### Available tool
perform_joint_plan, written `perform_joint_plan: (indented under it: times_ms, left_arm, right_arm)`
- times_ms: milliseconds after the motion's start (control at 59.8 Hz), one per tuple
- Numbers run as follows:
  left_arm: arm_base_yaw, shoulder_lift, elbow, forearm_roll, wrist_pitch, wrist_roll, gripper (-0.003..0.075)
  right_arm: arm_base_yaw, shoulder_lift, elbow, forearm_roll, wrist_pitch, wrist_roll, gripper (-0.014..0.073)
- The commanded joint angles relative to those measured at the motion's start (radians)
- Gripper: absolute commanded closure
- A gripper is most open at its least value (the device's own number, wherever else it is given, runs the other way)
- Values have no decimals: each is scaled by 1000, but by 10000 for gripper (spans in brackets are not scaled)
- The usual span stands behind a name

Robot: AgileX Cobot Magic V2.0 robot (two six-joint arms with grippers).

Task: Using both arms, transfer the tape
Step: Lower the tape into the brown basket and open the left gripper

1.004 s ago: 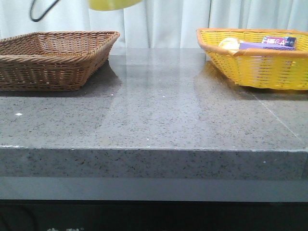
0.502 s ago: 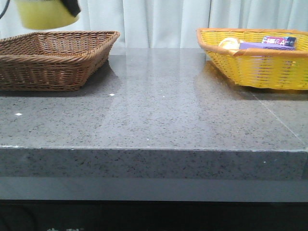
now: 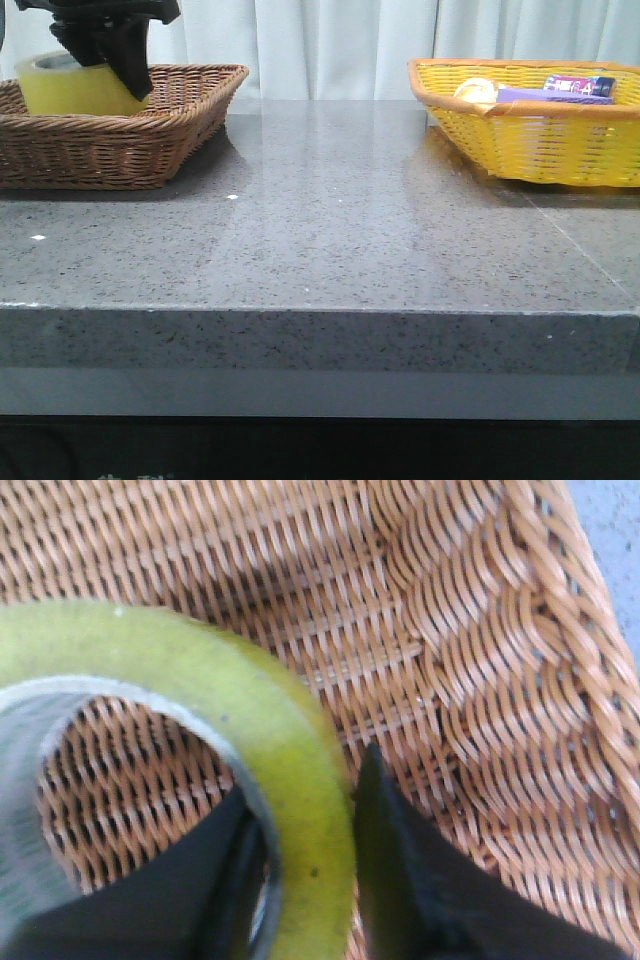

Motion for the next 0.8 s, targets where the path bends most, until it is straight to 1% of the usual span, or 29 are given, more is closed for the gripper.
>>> perform_joint_plan:
  times_ms: [0,50,117,335,552,703,786]
  left_arm:
    - [-1,-67,-27,-1,-64,-7,393]
    - [-1,-67,-27,-3,-60,-7,341]
    - [-1,-67,-27,-3,-50,-7,313]
    - [-1,-84,-58,-19,12,-7,314]
    - [-1,-182,-55,-41,84,-7,314]
    - [-2,-289,18,-48,77,-14,314]
    - [-15,-362,103,-48,59,-14,314]
  right_arm:
    - [-1,-3,-25,2,-65,0,191]
    - [-1,-3,-25,2,-65,0,191]
    - [-1,-3,-25,2,-65,0,191]
    - [-1,-3,-25,2,-65,0,191]
    - [-1,-3,-25,2,-65,0,191]
    - [-1,-3,-25,2,-65,0,191]
    - [-1,-3,-25,2,-65,0,191]
